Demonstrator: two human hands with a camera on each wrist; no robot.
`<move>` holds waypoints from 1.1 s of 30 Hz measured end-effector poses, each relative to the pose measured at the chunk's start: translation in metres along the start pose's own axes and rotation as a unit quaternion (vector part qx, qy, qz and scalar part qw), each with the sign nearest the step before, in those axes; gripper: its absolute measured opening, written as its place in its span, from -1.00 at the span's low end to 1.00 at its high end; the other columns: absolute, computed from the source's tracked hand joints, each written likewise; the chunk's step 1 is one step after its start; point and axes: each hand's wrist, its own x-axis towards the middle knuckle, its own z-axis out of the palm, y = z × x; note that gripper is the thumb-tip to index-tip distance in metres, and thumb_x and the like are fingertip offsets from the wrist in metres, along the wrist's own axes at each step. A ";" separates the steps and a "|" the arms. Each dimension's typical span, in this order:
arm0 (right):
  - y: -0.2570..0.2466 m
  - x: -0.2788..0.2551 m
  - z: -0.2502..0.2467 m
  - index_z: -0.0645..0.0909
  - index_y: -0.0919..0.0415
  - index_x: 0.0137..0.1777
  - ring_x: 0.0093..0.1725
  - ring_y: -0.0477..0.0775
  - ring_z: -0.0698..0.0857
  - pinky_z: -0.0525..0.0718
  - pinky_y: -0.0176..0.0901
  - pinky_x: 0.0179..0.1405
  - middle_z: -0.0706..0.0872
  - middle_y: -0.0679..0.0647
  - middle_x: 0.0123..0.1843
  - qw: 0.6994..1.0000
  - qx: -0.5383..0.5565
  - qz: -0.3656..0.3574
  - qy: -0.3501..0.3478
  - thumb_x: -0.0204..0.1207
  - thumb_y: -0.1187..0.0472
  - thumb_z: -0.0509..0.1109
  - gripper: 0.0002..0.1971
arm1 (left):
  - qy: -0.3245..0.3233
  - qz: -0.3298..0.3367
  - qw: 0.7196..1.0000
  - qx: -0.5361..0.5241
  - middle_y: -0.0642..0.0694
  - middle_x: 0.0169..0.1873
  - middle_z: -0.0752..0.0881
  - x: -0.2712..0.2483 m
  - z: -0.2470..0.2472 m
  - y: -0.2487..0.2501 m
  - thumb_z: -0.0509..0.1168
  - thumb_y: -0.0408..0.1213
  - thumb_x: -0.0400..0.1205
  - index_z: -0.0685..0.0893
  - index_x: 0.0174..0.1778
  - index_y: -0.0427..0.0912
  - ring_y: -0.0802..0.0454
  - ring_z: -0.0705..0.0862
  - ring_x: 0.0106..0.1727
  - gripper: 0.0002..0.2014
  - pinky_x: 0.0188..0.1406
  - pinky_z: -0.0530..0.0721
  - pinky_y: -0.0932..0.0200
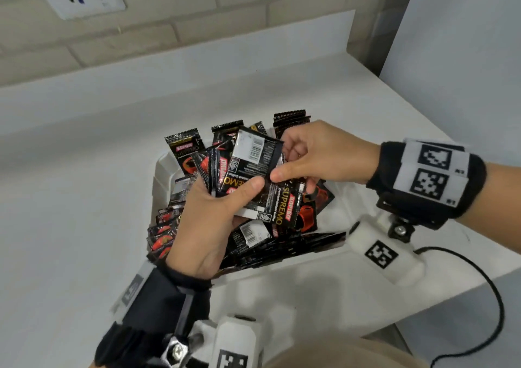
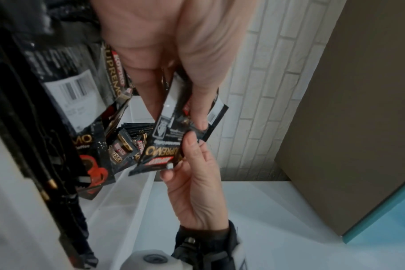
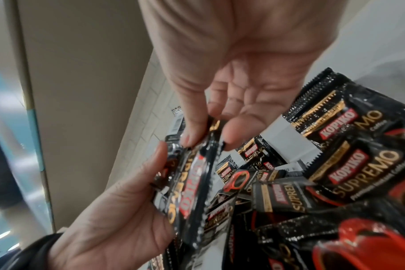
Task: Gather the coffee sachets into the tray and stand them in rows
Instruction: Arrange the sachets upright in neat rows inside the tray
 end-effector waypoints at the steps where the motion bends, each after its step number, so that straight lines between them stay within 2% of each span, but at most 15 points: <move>1: 0.001 0.000 0.000 0.52 0.18 -0.19 -0.56 -0.21 0.62 0.64 -0.35 -0.61 0.63 0.00 -0.37 1.000 0.011 0.008 -0.003 0.36 0.29 0.51 -0.81 | -0.008 -0.011 1.000 -0.010 -0.09 -0.09 0.82 0.000 0.000 0.000 0.39 -0.35 0.31 0.63 0.13 -0.15 0.02 0.80 -0.13 -0.57 -0.30 0.76 0.16; 5: 0.002 0.001 -0.002 0.56 0.23 -0.12 -0.56 -0.22 0.61 0.64 -0.38 -0.59 0.64 0.04 -0.33 0.998 0.050 0.023 -0.001 0.39 0.31 0.48 -0.85 | -0.008 -0.037 0.998 -0.051 -0.07 -0.10 0.82 0.000 -0.003 0.000 0.32 -0.25 0.37 0.62 0.19 -0.18 0.08 0.79 -0.17 -0.56 -0.33 0.76 0.20; 9: -0.002 -0.002 -0.003 0.53 0.09 0.03 -0.41 -0.19 0.70 0.71 -0.27 -0.48 0.72 0.07 -0.22 0.998 0.067 0.002 0.011 0.44 0.30 0.44 -0.78 | 0.014 -0.024 0.999 -0.038 -0.12 -0.01 0.80 0.002 -0.005 -0.001 0.33 -0.30 0.37 0.60 0.22 -0.18 0.03 0.79 -0.12 -0.55 -0.33 0.76 0.18; 12: -0.009 -0.005 -0.004 0.49 0.05 0.15 -0.30 -0.13 0.69 0.73 -0.19 -0.43 0.70 0.08 -0.14 0.996 0.085 -0.010 0.031 0.43 0.15 0.43 -0.69 | 0.024 -0.004 0.999 -0.032 -0.13 -0.04 0.80 0.003 -0.005 0.000 0.35 -0.33 0.35 0.61 0.18 -0.17 0.05 0.78 -0.18 -0.57 -0.37 0.74 0.23; 16: -0.014 -0.007 0.001 0.49 -0.06 0.04 -0.29 -0.12 0.71 0.75 -0.12 -0.41 0.67 0.06 0.00 0.997 0.036 -0.040 0.059 0.22 -0.04 0.51 -0.60 | 0.037 0.022 0.999 -0.011 -0.05 -0.18 0.82 0.002 -0.002 -0.002 0.38 -0.38 0.31 0.64 0.07 -0.13 0.07 0.79 -0.25 -0.62 -0.42 0.71 0.23; 19: -0.009 -0.002 0.006 0.50 -0.06 -0.11 -0.35 -0.05 0.70 0.71 -0.13 -0.48 0.64 0.06 0.02 0.994 -0.006 -0.064 0.085 0.26 0.08 0.57 -0.70 | 0.039 0.032 0.999 -0.005 -0.09 -0.16 0.83 0.002 0.001 -0.005 0.41 -0.44 0.28 0.66 -0.03 -0.07 0.00 0.80 -0.19 -0.64 -0.36 0.75 0.14; 22: -0.006 0.003 0.006 0.50 -0.03 -0.20 -0.31 0.00 0.74 0.72 -0.13 -0.46 0.66 0.05 -0.03 0.994 0.003 -0.054 0.091 0.35 0.18 0.53 -0.77 | 0.031 0.027 0.999 -0.006 -0.13 -0.11 0.82 0.001 0.002 -0.003 0.42 -0.44 0.26 0.65 0.02 -0.09 -0.05 0.81 -0.12 -0.60 -0.24 0.79 0.06; 25: -0.006 0.005 0.004 0.52 0.06 -0.17 -0.36 -0.09 0.73 0.72 -0.18 -0.49 0.71 0.03 -0.14 0.993 0.060 -0.041 0.093 0.41 0.23 0.47 -0.85 | 0.021 0.008 1.000 -0.021 -0.14 -0.11 0.82 0.002 0.000 0.000 0.42 -0.39 0.28 0.62 0.08 -0.15 -0.05 0.81 -0.16 -0.57 -0.34 0.77 0.11; 27: -0.006 0.005 0.002 0.52 0.14 -0.13 -0.36 -0.08 0.73 0.72 -0.18 -0.52 0.72 0.05 -0.18 0.988 0.109 -0.037 0.099 0.46 0.26 0.42 -0.89 | 0.022 -0.004 0.999 -0.032 -0.15 -0.14 0.83 0.003 -0.001 0.000 0.41 -0.39 0.27 0.61 0.06 -0.15 -0.02 0.81 -0.20 -0.59 -0.41 0.73 0.18; 33: -0.007 0.008 -0.004 0.49 0.11 -0.04 -0.33 -0.05 0.69 0.73 -0.13 -0.46 0.70 0.07 -0.11 0.978 0.170 -0.037 0.112 0.50 0.20 0.36 -0.89 | 0.049 -0.003 0.998 -0.046 -0.17 -0.14 0.82 0.008 0.000 0.002 0.41 -0.40 0.29 0.62 0.12 -0.20 -0.04 0.81 -0.19 -0.56 -0.40 0.75 0.16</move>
